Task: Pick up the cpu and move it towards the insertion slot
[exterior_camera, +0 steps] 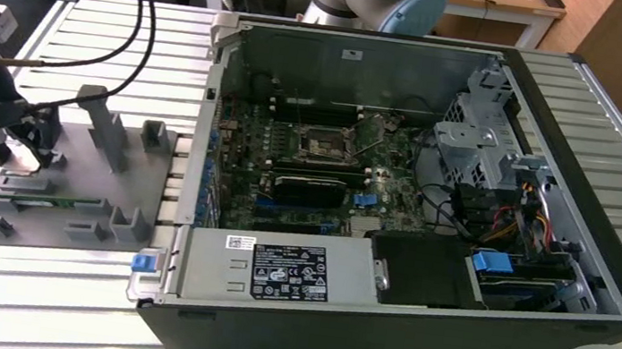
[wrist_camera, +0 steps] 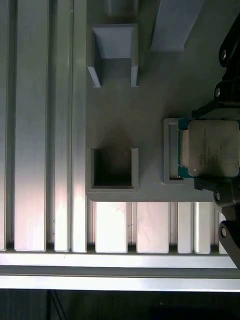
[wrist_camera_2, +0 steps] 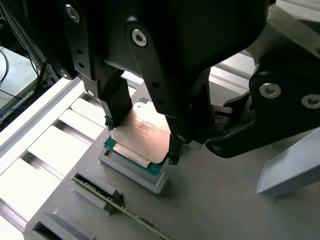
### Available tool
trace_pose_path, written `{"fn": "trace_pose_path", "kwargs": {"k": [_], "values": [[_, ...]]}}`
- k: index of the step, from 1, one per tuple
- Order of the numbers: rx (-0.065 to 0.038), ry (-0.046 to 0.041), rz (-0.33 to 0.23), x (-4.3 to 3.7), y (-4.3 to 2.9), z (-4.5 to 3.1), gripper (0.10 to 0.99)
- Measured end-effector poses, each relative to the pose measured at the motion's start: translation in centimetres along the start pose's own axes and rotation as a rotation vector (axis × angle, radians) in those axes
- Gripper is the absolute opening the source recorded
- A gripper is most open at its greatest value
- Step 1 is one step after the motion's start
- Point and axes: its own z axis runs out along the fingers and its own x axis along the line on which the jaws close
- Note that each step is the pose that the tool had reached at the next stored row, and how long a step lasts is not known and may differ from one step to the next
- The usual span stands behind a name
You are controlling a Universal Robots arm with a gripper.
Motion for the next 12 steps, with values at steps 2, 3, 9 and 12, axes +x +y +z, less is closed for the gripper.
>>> {"fn": "trace_pose_path", "kwargs": {"k": [2, 3, 9, 12], "values": [[0.0, 0.0, 0.0, 0.0, 0.0, -0.04, 0.541], [0.0, 0.0, 0.0, 0.0, 0.0, -0.07, 0.541], [0.0, 0.0, 0.0, -0.01, 0.01, -0.38, 0.541], [0.0, 0.0, 0.0, -0.01, 0.01, -0.59, 0.541]]}}
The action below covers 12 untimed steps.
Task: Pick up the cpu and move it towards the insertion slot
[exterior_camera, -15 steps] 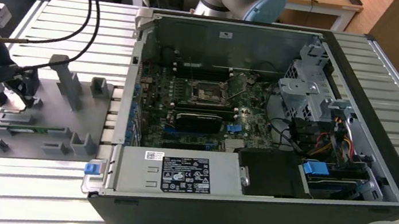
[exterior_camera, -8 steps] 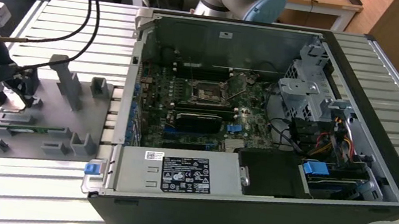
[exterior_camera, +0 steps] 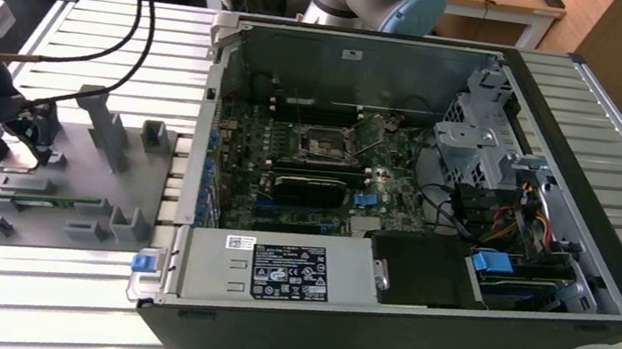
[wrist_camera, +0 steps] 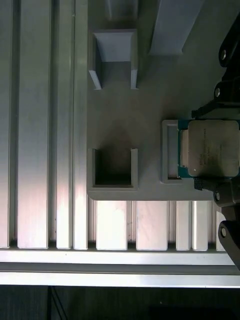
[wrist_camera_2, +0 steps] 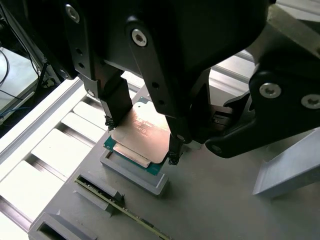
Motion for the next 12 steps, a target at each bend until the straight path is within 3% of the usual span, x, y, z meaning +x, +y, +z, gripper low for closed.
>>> {"fn": "trace_pose_path", "kwargs": {"k": [12], "values": [[0.0, 0.0002, 0.0, 0.0, 0.01, -0.33, 0.541]]}}
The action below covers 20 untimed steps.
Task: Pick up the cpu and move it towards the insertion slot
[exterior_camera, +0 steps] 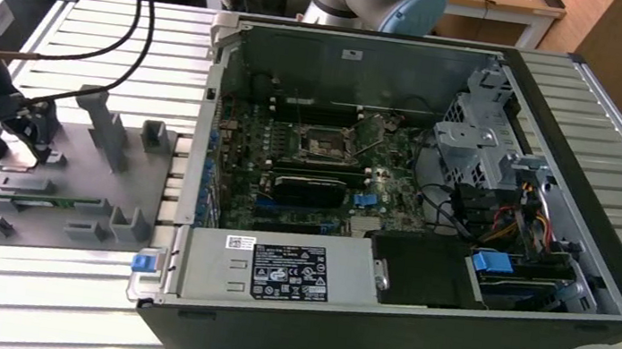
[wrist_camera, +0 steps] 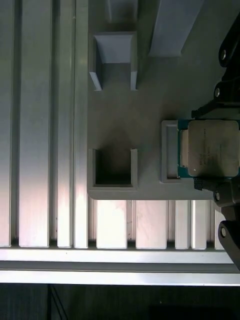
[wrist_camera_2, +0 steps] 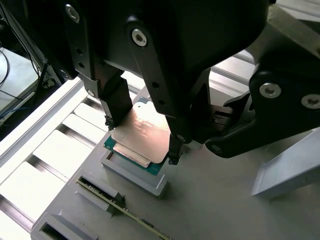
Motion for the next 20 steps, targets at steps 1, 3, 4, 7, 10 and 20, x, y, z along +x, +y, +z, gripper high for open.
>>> {"fn": "trace_pose_path", "kwargs": {"k": [1, 3, 4, 7, 10, 20], "values": [[0.0, -0.0001, 0.0, 0.0, 0.0, -0.06, 0.541], [0.0, -0.0003, 0.0, -0.01, 0.01, -0.18, 0.541], [0.0, -0.0003, 0.0, -0.01, 0.01, -0.22, 0.541], [0.0, -0.0003, 0.0, -0.01, 0.01, -0.34, 0.541], [0.0, -0.0002, 0.0, -0.01, 0.01, -0.42, 0.541], [0.0, -0.0002, 0.0, -0.01, 0.02, -0.66, 0.541]]}}
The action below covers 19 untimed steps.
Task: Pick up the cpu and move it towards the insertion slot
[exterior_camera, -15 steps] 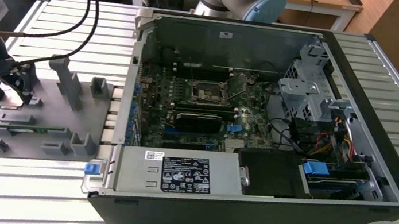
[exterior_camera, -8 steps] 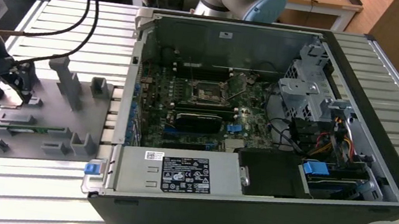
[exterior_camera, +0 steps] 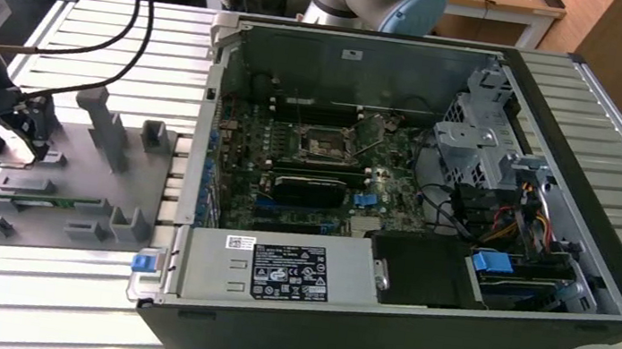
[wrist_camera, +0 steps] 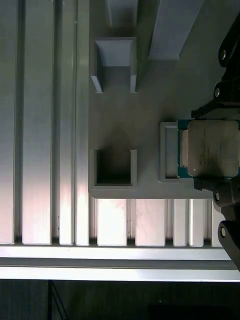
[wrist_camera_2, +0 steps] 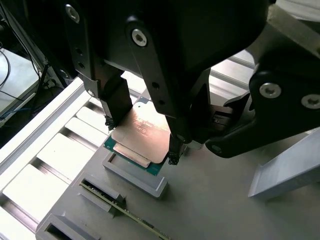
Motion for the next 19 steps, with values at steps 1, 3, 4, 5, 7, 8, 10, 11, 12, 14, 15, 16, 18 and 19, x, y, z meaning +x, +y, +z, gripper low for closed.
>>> {"fn": "trace_pose_path", "kwargs": {"k": [1, 3, 4, 5, 7, 8, 10, 11, 12, 14, 15, 16, 18, 19], "values": [[0.0, 0.0, 0.0, 0.0, 0.0, -0.01, 0.541], [0.0, 0.0, 0.0, 0.0, 0.0, -0.06, 0.541], [0.0, 0.0, 0.0, 0.0, 0.0, -0.08, 0.541], [0.0, -0.0001, 0.0, 0.0, 0.01, -0.09, 0.541], [0.0, 0.0001, 0.0, 0.0, 0.0, -0.13, 0.541], [0.0, 0.0, 0.0, 0.0, 0.01, -0.15, 0.541], [0.0, 0.0, 0.0, 0.0, 0.01, -0.25, 0.541], [0.0, 0.0, 0.0, 0.0, 0.01, -0.26, 0.541], [0.0, 0.0, 0.0, 0.0, 0.01, -0.28, 0.541], [0.0, 0.0, 0.0, 0.0, 0.01, -0.32, 0.541], [0.0, 0.0, 0.0, 0.0, 0.01, -0.34, 0.541], [0.0, 0.0, 0.0, 0.0, 0.01, -0.36, 0.541], [0.0, 0.0, 0.0, 0.0, 0.01, -0.4, 0.541], [0.0, 0.0, 0.0, 0.0, 0.01, -0.43, 0.541]]}}
